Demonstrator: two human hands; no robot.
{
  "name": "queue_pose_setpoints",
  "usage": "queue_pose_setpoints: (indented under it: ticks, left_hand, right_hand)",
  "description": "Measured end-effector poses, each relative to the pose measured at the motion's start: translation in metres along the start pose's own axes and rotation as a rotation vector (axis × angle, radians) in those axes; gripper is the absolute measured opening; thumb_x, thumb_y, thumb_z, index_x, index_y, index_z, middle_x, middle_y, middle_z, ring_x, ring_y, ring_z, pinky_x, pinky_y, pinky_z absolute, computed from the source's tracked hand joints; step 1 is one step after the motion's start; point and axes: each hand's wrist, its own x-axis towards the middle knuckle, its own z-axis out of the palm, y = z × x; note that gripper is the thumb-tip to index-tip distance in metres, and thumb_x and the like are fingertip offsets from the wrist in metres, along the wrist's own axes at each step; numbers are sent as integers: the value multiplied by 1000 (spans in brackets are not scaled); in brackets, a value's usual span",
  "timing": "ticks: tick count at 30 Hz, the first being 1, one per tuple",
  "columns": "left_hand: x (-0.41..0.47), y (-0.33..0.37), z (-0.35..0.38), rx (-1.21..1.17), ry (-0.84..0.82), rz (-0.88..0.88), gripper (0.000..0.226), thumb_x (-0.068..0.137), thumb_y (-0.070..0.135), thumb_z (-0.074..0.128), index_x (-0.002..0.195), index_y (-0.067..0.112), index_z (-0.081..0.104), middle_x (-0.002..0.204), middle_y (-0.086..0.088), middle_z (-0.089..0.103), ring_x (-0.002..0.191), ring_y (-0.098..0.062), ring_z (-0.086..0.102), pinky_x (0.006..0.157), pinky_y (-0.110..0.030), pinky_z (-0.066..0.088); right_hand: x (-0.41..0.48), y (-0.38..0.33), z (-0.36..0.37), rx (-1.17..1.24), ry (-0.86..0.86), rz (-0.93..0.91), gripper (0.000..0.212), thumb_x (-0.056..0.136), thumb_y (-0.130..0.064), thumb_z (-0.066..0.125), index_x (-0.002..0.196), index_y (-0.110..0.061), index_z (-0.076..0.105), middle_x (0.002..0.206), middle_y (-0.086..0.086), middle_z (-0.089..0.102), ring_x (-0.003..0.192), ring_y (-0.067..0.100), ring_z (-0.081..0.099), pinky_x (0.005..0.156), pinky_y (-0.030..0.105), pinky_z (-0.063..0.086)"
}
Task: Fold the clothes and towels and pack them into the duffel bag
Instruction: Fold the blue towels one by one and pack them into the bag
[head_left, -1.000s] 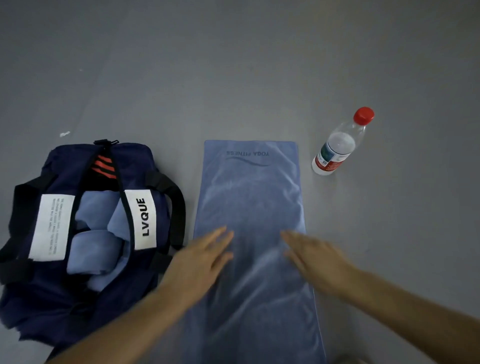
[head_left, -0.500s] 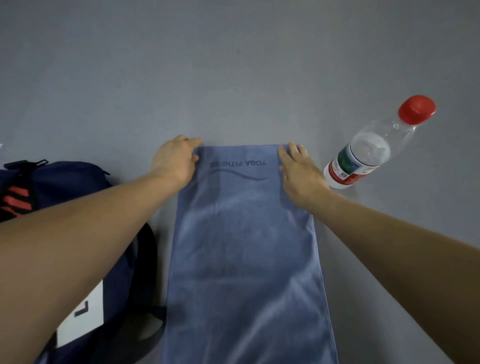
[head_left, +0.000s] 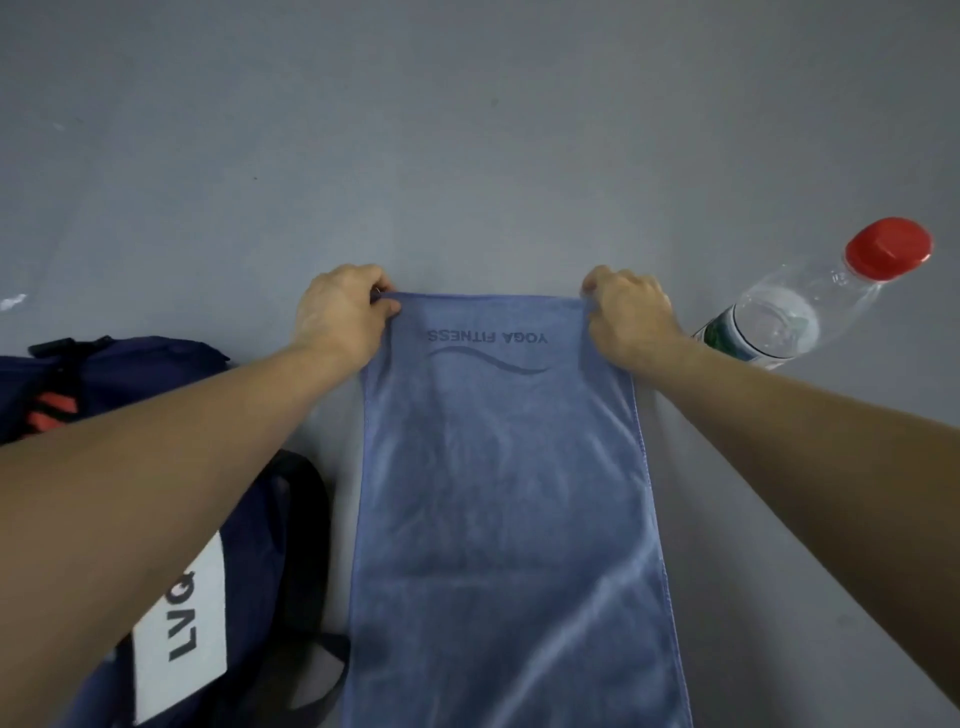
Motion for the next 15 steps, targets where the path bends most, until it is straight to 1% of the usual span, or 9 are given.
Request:
queue_pose_setpoints:
  ticks: [2, 4, 6, 9, 10, 12, 14, 15]
  left_hand:
    - [-12, 0, -15, -65, 28, 11, 10, 93, 22, 66, 101, 18, 70, 104, -6, 68, 99, -27, 61, 82, -35, 47]
    - [-28, 0, -27, -126, 52, 20, 8, 95, 22, 63, 100, 19, 69, 98, 2, 67, 91, -19, 59, 78, -31, 42]
    - [-51, 0, -37, -150, 86, 40, 8, 96, 22, 62, 100, 20, 68, 93, 8, 64, 87, -13, 56, 77, -25, 38]
    - [-90, 0, -49, -196, 118, 64, 8, 96, 19, 63, 102, 18, 68, 93, 8, 65, 84, -12, 56, 76, -20, 37]
    - [-107, 1, -53, -197, 124, 70, 8, 96, 20, 63, 102, 19, 69, 94, 8, 66, 84, -12, 57, 76, -22, 38]
    - [-142, -2, -59, -211, 156, 82, 10, 96, 22, 64, 102, 21, 71, 94, 6, 69, 84, -15, 60, 76, -30, 44]
    - [-182, -2, -66, -230, 178, 100, 11, 96, 23, 63, 102, 22, 73, 90, 8, 70, 85, -16, 62, 76, -32, 46]
    - [-208, -2, -70, -232, 188, 118, 12, 97, 23, 63, 102, 22, 73, 90, 8, 71, 85, -16, 63, 75, -32, 46]
  right_hand:
    - [-8, -4, -10, -14, -10, -31, 40, 95, -3, 42, 130, -13, 58, 128, 17, 54, 121, 39, 45, 98, 44, 41]
    - [-22, -8, -19, -3, 27, -91, 39, 96, -3, 40, 126, -13, 63, 125, 17, 52, 118, 38, 45, 95, 41, 40]
    - [-45, -9, -29, 65, 101, -142, 35, 95, -2, 40, 117, -11, 66, 120, 15, 52, 114, 37, 46, 89, 39, 40]
    - [-89, -10, -41, 166, 193, -214, 28, 88, 0, 43, 103, -11, 64, 109, 11, 59, 102, 33, 52, 82, 39, 43]
    - [-109, -9, -43, 191, 215, -228, 26, 86, 0, 45, 99, -12, 62, 104, 10, 61, 96, 31, 54, 77, 38, 43]
    - [-149, -4, -44, 227, 264, -240, 19, 84, -1, 49, 93, -13, 60, 92, 5, 63, 86, 29, 55, 69, 38, 43]
    - [-190, 5, -44, 208, 273, -245, 12, 86, -4, 53, 90, -13, 58, 87, 2, 62, 82, 26, 53, 65, 38, 42]
    - [-216, 9, -46, 171, 260, -277, 10, 87, -5, 55, 90, -14, 58, 87, 2, 61, 81, 25, 52, 65, 36, 39]
